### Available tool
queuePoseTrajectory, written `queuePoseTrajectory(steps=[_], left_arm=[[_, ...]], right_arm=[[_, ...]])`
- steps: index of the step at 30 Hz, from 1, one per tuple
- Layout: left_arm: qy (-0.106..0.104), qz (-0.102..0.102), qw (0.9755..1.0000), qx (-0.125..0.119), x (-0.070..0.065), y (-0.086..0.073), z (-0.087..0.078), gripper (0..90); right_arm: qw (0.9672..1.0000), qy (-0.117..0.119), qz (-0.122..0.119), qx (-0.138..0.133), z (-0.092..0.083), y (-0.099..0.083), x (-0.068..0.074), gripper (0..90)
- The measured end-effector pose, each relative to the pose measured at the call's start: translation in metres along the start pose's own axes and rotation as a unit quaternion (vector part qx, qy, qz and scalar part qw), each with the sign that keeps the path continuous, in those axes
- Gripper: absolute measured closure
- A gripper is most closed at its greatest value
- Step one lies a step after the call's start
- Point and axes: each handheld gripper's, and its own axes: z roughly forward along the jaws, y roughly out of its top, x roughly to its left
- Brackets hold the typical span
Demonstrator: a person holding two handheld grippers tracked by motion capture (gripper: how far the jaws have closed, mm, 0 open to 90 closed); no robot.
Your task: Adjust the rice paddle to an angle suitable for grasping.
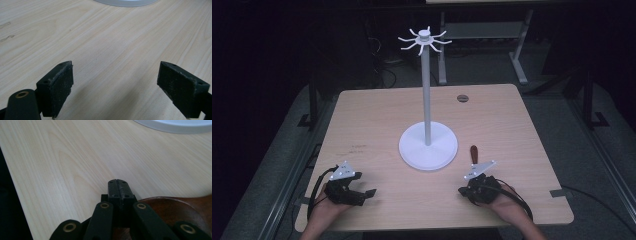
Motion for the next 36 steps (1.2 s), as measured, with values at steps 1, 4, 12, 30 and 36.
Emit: queuePoseTrajectory(steps=[1, 4, 12, 30, 36], left_arm=[[0.0, 0.0, 1.0, 0.0, 0.0, 0.0, 0.0, 13.0], [0.0, 0.001, 1.0, -0.001, 0.0, 0.0, 0.0, 13.0], [0.0, 0.006, 1.0, 0.001, -0.001, 0.0, 0.0, 13.0], [-0.001, 0.001, 1.0, -0.002, -0.002, 0.001, 0.001, 13.0], [-0.006, 0.005, 1.0, 0.001, -0.003, 0.002, 0.002, 13.0]], right_arm=[[1.0, -0.002, 0.003, 0.001, -0.002, -0.001, -0.001, 90.0], [0.9999, -0.009, 0.013, -0.002, -0.007, -0.007, -0.008, 90.0], [0.9991, -0.025, 0.034, 0.0, -0.016, -0.015, -0.022, 90.0], [0.9947, -0.05, 0.087, -0.023, -0.04, -0.026, -0.057, 90.0], [0.9926, -0.066, 0.097, -0.032, -0.044, -0.017, -0.073, 90.0]])
